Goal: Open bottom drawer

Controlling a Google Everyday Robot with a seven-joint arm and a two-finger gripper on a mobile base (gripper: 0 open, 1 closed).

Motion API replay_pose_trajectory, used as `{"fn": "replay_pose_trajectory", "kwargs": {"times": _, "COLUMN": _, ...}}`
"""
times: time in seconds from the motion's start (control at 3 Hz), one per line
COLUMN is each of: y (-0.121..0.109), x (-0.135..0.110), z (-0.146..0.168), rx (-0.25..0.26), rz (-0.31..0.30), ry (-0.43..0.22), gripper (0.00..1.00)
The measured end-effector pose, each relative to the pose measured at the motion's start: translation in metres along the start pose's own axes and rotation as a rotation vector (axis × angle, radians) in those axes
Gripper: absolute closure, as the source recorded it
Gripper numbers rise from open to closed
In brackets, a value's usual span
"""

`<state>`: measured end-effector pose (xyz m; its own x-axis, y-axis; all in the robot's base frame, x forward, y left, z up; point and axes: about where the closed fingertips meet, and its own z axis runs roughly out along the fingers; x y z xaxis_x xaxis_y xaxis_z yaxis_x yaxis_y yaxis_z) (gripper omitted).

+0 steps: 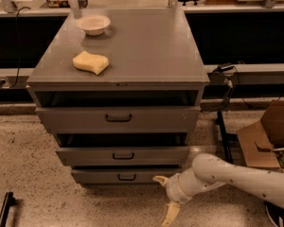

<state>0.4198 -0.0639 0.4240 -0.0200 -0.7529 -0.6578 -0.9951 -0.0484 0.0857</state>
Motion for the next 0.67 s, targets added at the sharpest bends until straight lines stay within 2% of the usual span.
{"fn": "replay_pose_trajectory", "kwargs": {"times": 0.33, "y": -0.017, "x": 0.004, "z": 0.052, "rx": 0.120, "rz": -0.074, "ry": -0.123, "gripper": 0.00}}
{"fn": "replay_pose_trajectory", "kwargs": {"times": 0.67, "y": -0.007, "x": 0.012, "z": 0.091, "rx": 0.123, "rz": -0.061, "ry": -0.173, "gripper": 0.00}}
